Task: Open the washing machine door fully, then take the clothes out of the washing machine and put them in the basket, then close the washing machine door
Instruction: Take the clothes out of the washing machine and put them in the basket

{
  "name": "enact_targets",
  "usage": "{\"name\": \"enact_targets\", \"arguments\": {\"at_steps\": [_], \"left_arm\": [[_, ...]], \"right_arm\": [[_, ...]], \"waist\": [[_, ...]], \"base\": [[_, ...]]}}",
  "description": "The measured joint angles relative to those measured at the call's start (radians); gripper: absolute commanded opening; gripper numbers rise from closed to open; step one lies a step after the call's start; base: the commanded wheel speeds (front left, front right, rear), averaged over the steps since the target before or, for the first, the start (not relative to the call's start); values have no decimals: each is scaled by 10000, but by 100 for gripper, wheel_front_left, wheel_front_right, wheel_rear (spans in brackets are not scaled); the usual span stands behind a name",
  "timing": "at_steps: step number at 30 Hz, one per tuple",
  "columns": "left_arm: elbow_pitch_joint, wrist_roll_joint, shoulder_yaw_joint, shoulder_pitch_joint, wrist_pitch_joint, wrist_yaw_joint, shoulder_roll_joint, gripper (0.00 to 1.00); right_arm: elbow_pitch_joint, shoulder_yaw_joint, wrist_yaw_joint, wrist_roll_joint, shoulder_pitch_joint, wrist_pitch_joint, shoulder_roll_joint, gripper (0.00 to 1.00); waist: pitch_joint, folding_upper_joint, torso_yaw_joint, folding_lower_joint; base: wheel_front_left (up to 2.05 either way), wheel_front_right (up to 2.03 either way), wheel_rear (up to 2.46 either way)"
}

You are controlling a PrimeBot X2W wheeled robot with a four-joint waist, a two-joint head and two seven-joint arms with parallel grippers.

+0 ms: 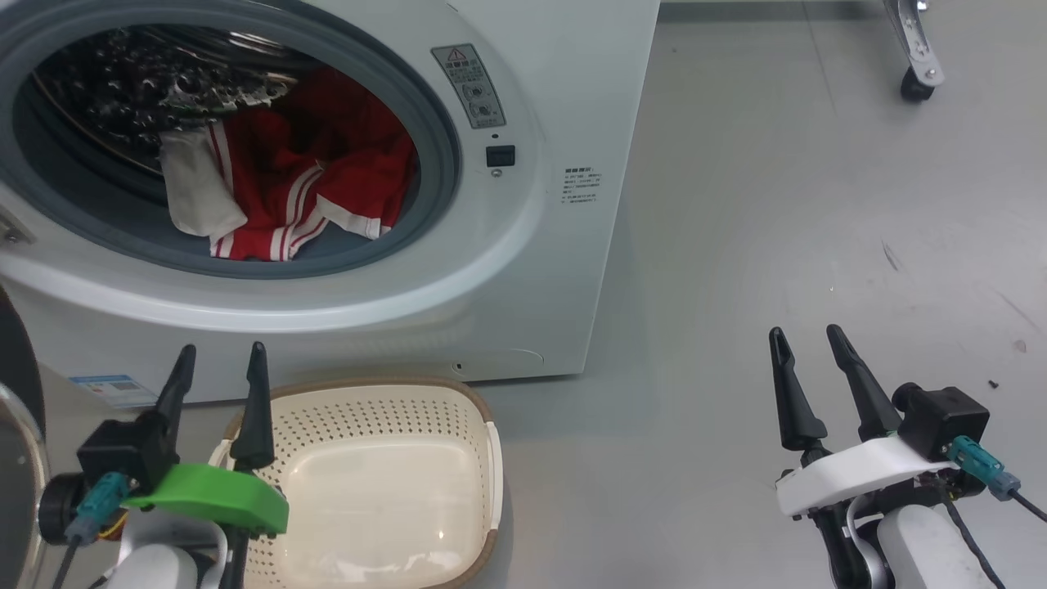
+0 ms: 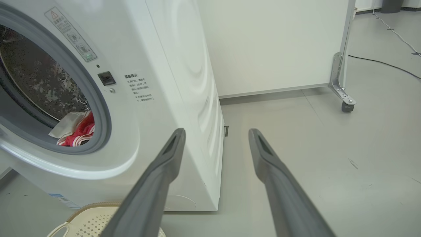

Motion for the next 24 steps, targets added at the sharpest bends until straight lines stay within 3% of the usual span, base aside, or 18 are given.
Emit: {"name": "enact_targets", "arguments": {"at_steps": [12,24], "left_arm": [[102,165,788,-1816,861,464,755,100],[1229,652,1225,-4079,2050,662,1760,100]], "right_arm": [[-380,-107,0,0,-689,-71,104,100],[-433,240,0,0,-1062,-71,322,100]], "waist": [[1506,0,-687,0],[2829,0,-1600,0]], "base": [[0,0,0],[0,0,0]]}}
